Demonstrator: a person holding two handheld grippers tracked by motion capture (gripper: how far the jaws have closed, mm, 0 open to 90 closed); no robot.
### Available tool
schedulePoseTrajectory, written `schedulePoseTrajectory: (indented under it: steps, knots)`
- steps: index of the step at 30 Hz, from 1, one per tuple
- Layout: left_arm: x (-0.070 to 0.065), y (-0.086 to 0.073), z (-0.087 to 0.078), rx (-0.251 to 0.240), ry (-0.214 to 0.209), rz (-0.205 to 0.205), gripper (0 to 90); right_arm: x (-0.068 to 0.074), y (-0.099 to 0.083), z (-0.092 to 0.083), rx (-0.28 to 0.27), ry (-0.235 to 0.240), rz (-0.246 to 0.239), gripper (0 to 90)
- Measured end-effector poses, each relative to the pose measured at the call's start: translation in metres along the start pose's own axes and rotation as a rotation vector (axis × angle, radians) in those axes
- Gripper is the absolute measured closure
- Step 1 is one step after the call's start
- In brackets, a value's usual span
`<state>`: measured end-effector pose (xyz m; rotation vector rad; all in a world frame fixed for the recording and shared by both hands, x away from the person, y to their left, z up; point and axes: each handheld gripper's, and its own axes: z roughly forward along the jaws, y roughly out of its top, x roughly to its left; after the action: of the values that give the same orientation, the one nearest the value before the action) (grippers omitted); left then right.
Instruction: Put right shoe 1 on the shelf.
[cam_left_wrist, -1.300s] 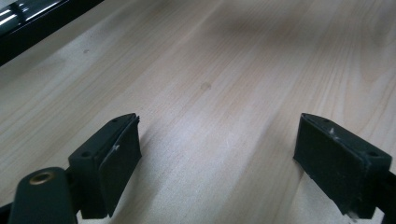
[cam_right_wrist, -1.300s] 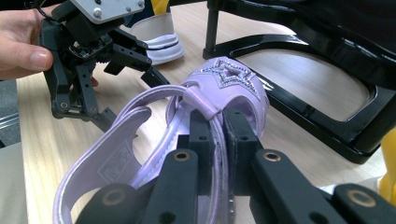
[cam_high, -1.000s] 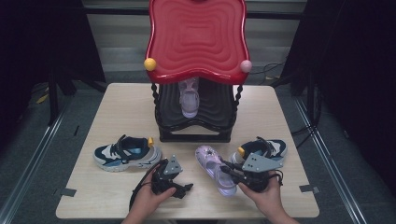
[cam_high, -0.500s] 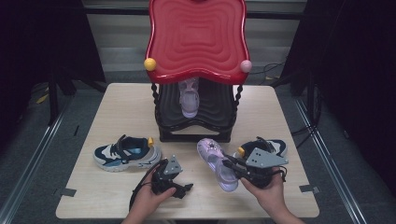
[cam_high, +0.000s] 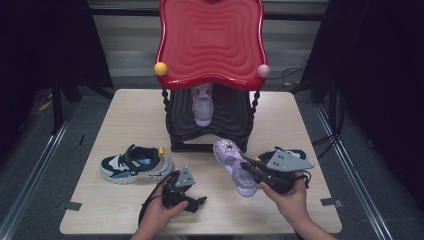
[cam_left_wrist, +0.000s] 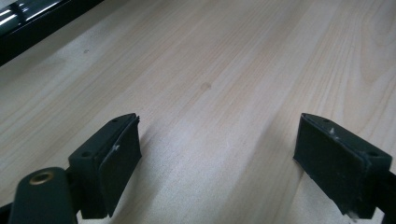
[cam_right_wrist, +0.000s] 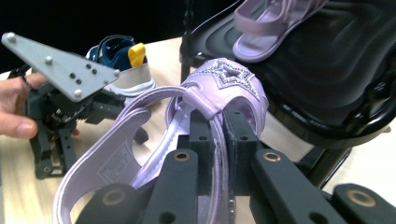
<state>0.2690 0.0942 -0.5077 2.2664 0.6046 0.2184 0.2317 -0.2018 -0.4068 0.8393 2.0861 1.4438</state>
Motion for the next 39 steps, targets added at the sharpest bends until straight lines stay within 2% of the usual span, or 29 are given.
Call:
schedulePoseTrajectory:
  steps: [11, 21, 39]
  knots:
    - [0.0, 0.0, 0.0, 0.0, 0.0, 0.0, 14.0, -0.006, 0.013, -0.001, -0.011, -0.022, -0.002, 83.3]
    - [0.0, 0.0, 0.0, 0.0, 0.0, 0.0, 14.0, -0.01, 0.022, -0.002, -0.051, -0.057, 0.002, 83.6]
    - [0.0, 0.0, 0.0, 0.0, -0.001, 0.0, 14.0, -0.017, 0.029, 0.005, -0.07, -0.091, 0.019, 83.5]
